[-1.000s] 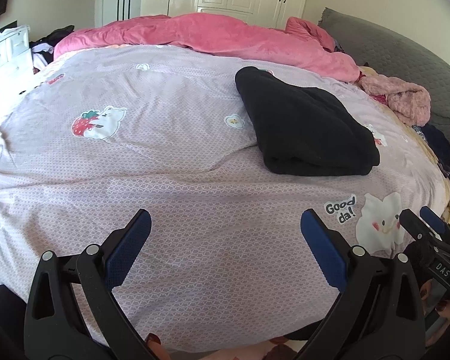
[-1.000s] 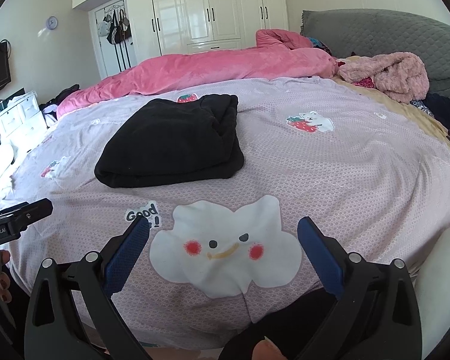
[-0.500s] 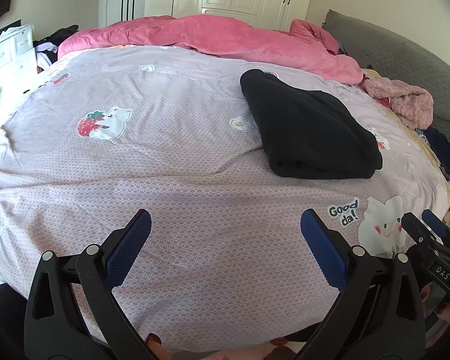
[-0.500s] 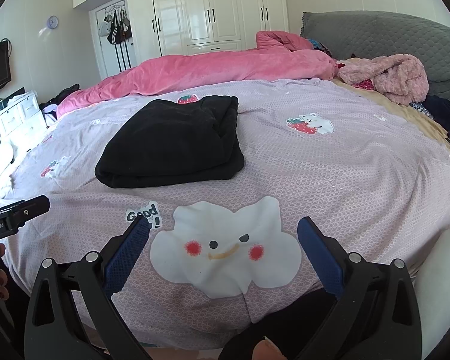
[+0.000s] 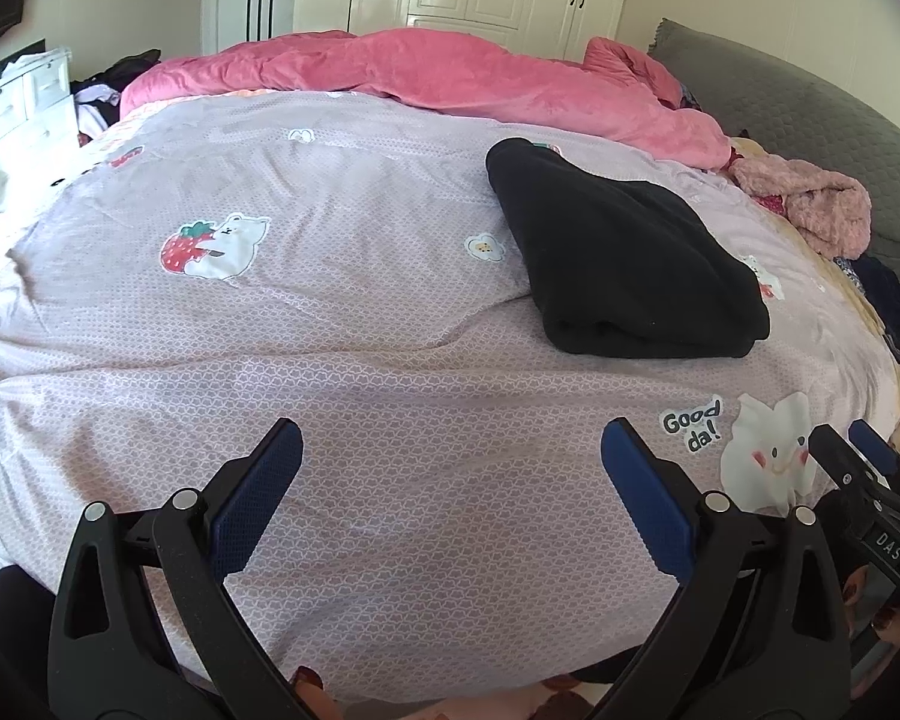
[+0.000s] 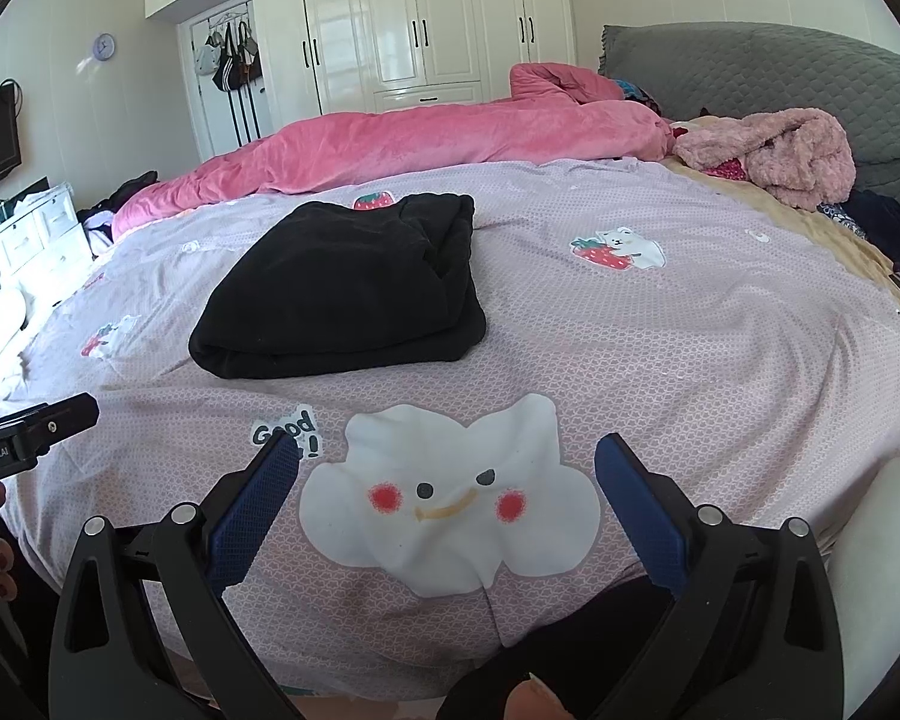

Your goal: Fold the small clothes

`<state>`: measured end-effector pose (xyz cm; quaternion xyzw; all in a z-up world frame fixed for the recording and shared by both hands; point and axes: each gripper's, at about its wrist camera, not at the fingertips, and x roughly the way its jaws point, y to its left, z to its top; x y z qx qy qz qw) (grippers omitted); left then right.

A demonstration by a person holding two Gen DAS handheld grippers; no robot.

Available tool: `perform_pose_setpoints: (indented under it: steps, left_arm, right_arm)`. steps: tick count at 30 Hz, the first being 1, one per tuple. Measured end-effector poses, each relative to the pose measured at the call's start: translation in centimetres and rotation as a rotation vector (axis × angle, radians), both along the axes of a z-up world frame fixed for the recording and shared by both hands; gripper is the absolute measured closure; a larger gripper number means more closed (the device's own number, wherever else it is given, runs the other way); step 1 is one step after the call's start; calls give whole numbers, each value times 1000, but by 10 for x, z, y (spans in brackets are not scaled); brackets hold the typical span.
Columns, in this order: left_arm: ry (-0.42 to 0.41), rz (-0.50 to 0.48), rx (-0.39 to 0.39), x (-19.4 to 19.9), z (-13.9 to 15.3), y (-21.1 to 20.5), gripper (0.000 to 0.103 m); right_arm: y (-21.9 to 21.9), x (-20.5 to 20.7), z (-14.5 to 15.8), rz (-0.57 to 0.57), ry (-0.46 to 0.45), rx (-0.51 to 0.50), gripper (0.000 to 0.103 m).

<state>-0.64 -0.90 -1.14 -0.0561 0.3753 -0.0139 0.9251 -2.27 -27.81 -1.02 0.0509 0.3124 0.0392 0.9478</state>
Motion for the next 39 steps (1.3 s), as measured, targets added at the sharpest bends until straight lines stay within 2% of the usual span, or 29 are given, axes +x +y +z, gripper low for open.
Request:
perform_pose_setpoints:
  steps: [39]
  left_arm:
    - [9,5,6,-1,4,2,9]
  right_arm:
    - [-2,-1,1,-12,-5,-8,4]
